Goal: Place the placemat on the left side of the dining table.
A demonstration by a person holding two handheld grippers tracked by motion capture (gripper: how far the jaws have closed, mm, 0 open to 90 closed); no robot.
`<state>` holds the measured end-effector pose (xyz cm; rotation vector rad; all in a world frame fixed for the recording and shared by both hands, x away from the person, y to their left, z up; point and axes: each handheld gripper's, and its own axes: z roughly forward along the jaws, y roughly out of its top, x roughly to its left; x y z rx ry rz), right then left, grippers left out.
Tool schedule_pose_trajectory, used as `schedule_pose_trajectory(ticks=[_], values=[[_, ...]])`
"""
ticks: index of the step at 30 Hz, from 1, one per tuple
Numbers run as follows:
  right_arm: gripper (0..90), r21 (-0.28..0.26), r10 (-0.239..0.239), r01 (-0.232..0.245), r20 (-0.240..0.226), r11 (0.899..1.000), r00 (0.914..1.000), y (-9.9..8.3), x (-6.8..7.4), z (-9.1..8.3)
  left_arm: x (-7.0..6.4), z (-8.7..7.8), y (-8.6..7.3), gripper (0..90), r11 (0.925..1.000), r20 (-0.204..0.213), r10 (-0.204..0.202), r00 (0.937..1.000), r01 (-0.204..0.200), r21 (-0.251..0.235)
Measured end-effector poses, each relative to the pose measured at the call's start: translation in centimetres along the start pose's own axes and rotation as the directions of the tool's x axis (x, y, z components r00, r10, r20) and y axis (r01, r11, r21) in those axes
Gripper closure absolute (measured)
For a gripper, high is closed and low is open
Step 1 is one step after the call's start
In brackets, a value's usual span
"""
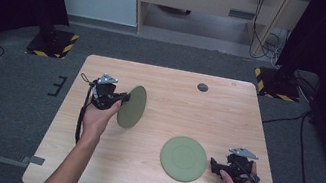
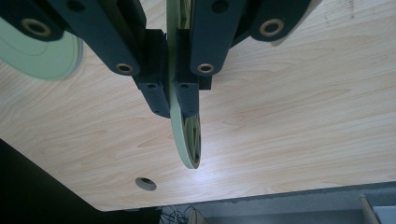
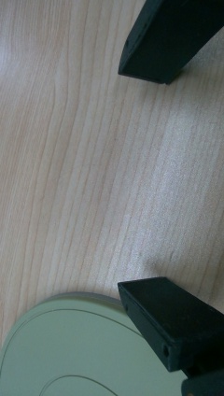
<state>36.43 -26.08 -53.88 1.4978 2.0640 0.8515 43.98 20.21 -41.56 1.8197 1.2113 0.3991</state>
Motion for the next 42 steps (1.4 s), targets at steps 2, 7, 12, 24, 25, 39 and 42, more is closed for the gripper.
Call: schedule_pose_trajectory(ticks=[2, 7, 12, 24, 25, 39, 42], values=[[0.8, 0.0, 0.0, 0.0, 0.0, 1.0, 1.0, 0.0, 0.0, 0.0, 0.3, -0.1, -0.1, 85.6, 1.0, -0.01, 0.003, 0.9999, -0.003, 0.0], [0.8, 0.0, 0.0, 0.0, 0.0, 1.0, 1.0, 0.0, 0.0, 0.0, 1.0, -0.3, -0.3, 85.6, 1.0, -0.022, -0.005, 0.9997, 0.005, 0.004], [0.8, 0.0, 0.001, -0.001, 0.0, 1.0, 1.0, 0.0, 0.0, 0.0, 1.5, -0.7, -0.3, 85.6, 1.0, -0.032, -0.009, 0.9995, 0.009, 0.003], [0.8, 0.0, 0.0, 0.0, 0.0, 1.0, 1.0, 0.0, 0.0, 0.0, 2.6, -1.3, -0.8, 85.6, 0.9998, -0.054, -0.018, 0.9984, 0.018, 0.005], [0.8, 0.0, -0.001, 0.001, 0.0, 1.0, 1.0, 0.0, 0.0, 0.0, 2.6, -1.4, -0.9, 85.6, 0.9998, -0.06, -0.017, 0.998, 0.017, 0.006], [0.9, -0.002, 0.0, 0.0, -0.001, 1.0, 1.0, 0.0, 0.1, 0.0, 4.4, -2.4, -2.1, 85.5, 0.9996, -0.109, -0.017, 0.9939, 0.019, 0.018], [0.9, -0.002, -0.002, 0.002, -0.001, 1.0, 1.0, 0.0, 0.1, 0.0, 4.8, -2.6, -2.4, 85.5, 0.9995, -0.115, -0.02, 0.9931, 0.023, 0.021]])
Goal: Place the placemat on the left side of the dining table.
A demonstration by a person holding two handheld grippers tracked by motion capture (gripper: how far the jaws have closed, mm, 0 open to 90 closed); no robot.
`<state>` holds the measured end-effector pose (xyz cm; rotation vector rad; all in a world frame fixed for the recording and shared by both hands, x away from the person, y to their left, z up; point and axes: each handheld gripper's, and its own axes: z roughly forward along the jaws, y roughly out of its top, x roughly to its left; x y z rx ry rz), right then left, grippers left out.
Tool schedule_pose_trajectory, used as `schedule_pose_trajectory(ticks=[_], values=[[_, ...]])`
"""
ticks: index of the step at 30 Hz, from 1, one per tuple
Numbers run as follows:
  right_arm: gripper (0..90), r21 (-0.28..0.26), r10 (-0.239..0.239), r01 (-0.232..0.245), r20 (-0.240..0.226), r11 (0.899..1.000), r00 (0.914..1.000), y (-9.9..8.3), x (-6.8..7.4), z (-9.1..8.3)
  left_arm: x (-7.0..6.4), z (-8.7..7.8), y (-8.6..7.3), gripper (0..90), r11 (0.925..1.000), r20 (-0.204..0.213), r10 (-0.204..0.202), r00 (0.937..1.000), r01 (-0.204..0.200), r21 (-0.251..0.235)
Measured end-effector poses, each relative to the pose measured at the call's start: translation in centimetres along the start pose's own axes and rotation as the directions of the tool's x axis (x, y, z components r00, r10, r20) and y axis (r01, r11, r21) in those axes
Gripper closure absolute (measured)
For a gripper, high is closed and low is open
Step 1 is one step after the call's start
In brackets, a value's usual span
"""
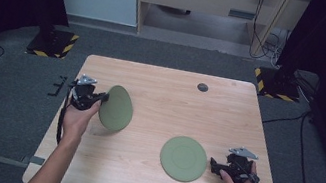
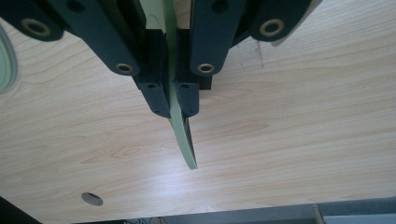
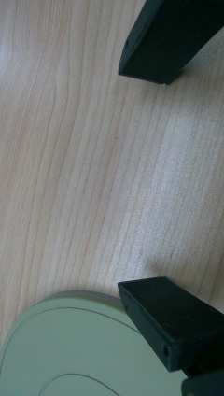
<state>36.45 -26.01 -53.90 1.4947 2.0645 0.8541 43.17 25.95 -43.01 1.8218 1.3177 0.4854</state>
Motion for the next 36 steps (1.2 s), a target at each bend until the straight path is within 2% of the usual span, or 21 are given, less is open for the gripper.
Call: schedule_pose_trajectory(ticks=[25, 36], values=[[0.9, 0.0, 0.0, 0.0, 0.0, 1.0, 1.0, 0.0, 0.0, 0.0, 2.9, -0.4, -2.1, 85.6, 0.9993, -0.038, -0.032, 0.9987, 0.033, 0.02], [0.9, 0.0, -0.002, 0.002, -0.002, 1.0, 1.0, 0.0, 0.0, 0.0, 4.0, -0.1, -3.1, 85.5, 0.9979, -0.054, -0.051, 0.9972, 0.053, 0.038]])
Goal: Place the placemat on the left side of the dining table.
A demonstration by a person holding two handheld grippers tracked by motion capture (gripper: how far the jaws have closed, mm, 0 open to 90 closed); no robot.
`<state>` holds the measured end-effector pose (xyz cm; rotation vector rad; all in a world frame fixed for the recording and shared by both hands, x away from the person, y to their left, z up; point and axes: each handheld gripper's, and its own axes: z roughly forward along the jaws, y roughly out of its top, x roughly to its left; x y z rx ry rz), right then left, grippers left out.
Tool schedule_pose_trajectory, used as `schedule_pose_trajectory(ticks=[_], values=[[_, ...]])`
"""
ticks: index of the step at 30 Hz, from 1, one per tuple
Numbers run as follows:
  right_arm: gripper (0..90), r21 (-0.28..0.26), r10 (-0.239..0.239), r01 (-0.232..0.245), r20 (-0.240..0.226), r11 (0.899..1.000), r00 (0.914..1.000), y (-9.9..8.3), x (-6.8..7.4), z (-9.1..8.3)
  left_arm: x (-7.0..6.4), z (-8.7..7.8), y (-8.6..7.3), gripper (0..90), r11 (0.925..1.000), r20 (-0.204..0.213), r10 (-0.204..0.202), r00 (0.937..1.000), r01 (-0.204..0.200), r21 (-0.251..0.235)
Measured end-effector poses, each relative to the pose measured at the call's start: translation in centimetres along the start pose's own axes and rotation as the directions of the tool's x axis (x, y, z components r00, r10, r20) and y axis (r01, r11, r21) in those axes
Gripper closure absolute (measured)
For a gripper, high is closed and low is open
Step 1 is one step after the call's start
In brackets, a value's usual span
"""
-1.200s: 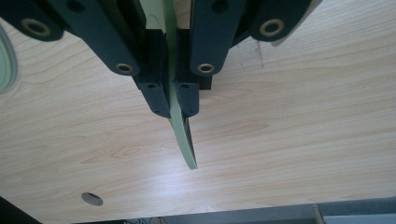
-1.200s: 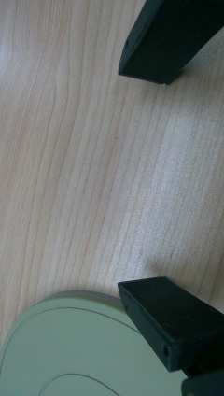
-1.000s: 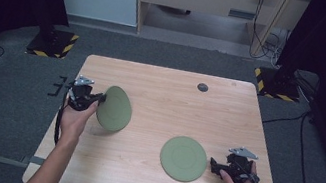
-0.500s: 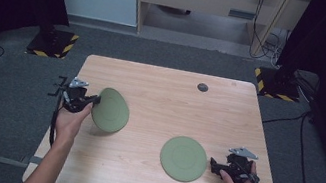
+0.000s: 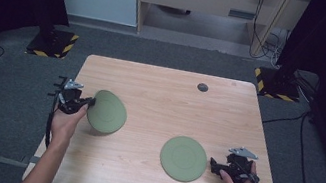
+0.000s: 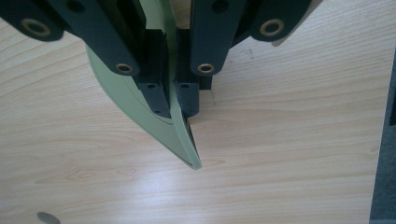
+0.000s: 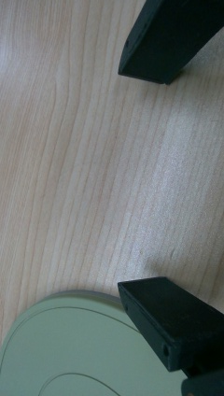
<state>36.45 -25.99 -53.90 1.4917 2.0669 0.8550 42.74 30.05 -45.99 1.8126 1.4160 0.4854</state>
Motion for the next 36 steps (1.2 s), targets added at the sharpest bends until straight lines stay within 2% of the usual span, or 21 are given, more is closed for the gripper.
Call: schedule_pose_trajectory(ticks=[24, 36], values=[[0.9, 0.0, 0.001, -0.001, 0.0, 1.0, 1.0, 0.0, 0.0, 0.0, 1.3, 1.2, -1.4, 85.2, 0.9993, -0.026, -0.015, 0.9995, 0.016, 0.035], [0.9, 0.0, 0.001, -0.001, 0.0, 1.0, 1.0, 0.0, 0.1, 0.0, 1.9, 1.3, -1.4, 85.1, 0.9989, -0.036, -0.026, 0.999, 0.028, 0.037]])
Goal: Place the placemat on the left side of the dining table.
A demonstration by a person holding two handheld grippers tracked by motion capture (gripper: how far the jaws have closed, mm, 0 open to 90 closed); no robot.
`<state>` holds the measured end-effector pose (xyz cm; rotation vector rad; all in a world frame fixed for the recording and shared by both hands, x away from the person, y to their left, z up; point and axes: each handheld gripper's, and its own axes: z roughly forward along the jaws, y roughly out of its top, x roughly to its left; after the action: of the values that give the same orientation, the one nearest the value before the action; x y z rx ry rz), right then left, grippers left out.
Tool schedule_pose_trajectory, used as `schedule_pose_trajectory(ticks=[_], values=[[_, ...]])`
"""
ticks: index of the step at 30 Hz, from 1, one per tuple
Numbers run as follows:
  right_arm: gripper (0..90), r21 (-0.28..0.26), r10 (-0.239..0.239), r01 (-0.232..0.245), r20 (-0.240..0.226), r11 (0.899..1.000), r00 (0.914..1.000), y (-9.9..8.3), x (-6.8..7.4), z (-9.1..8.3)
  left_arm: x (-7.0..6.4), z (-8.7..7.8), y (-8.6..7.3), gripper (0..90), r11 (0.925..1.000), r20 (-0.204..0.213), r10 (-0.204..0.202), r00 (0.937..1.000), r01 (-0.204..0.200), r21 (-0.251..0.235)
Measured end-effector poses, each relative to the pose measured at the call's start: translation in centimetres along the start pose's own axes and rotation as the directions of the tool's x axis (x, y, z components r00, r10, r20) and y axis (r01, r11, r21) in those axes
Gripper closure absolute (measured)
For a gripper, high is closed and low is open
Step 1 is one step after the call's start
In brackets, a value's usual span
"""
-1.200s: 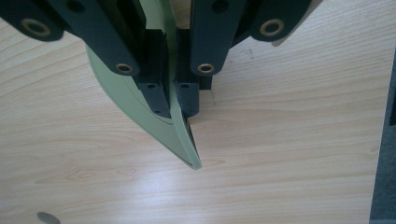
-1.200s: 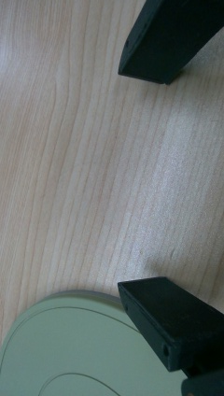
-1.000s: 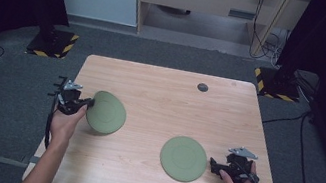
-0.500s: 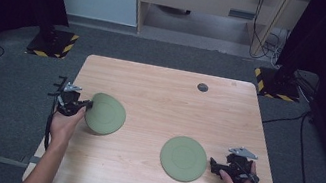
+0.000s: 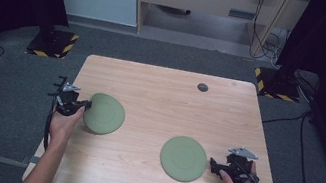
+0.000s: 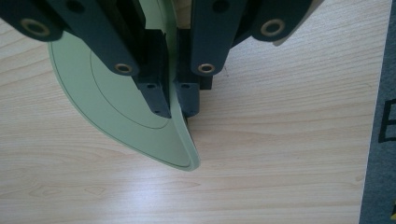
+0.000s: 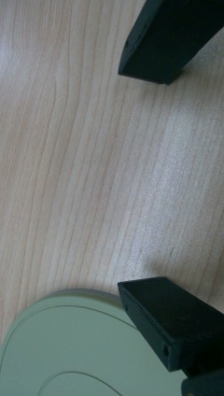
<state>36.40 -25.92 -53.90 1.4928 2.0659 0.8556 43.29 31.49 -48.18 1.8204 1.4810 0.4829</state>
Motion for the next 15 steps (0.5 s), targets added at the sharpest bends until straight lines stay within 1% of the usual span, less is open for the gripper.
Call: schedule_pose_trajectory(ticks=[6, 9, 12, 15], values=[[0.9, 0.0, 0.0, 0.0, 0.0, 1.0, 1.0, 0.0, 0.01, -0.01, 0.29, -0.03, -0.02, 85.0, 1.0, -0.014, 0.0, 0.9999, 0.0, 0.0], [0.9, 0.0, 0.0, 0.0, -0.001, 1.0, 1.0, -0.02, 0.03, -0.02, 0.7, 0.0, -0.17, 84.7, 0.9999, -0.021, -0.011, 0.9997, 0.011, 0.009], [0.9, 0.0, 0.0, 0.0, -0.001, 1.0, 1.0, -0.01, 0.03, -0.02, 0.8, 0.07, -0.26, 83.1, 0.9998, -0.031, -0.004, 0.9995, 0.004, 0.018], [0.9, 0.0, -0.001, 0.001, -0.001, 1.0, 1.0, -0.02, 0.02, -0.01, 0.87, 0.06, -0.27, 82.3, 0.9998, -0.03, -0.004, 0.9996, 0.005, 0.02]])
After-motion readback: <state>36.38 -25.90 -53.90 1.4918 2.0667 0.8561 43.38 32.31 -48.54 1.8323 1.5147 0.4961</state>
